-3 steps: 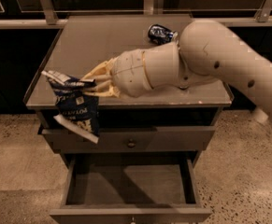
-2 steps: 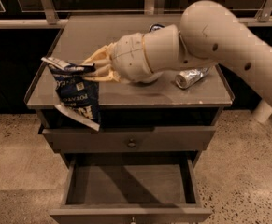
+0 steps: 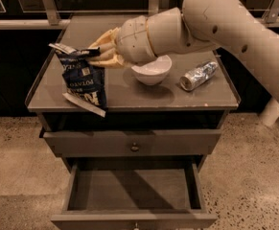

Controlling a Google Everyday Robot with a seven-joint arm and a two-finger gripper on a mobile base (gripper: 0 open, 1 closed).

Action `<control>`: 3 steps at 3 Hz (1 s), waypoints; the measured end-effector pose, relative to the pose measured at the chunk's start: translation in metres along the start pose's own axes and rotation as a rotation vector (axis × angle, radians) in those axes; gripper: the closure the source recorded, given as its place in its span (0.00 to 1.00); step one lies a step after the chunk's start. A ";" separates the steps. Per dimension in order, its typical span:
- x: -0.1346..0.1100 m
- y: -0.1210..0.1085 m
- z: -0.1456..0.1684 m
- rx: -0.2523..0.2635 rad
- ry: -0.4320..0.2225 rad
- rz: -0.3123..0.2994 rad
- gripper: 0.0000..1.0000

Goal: Pick blue chip bag from middle drawer and place on counter

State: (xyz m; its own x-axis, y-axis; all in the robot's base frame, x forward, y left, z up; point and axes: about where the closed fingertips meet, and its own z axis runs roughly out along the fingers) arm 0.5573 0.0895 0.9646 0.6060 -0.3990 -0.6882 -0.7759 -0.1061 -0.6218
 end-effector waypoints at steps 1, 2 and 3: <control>0.020 -0.014 0.002 0.020 0.018 0.030 1.00; 0.041 -0.026 0.005 0.037 0.051 0.064 1.00; 0.051 -0.033 0.003 0.079 0.116 0.081 1.00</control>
Offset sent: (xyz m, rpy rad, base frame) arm 0.0758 -0.0205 -0.0241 -0.0182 0.0644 -0.1471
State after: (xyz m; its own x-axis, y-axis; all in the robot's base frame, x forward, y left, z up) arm 0.6144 0.0760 0.9492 0.5143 -0.5060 -0.6924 -0.8025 0.0008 -0.5966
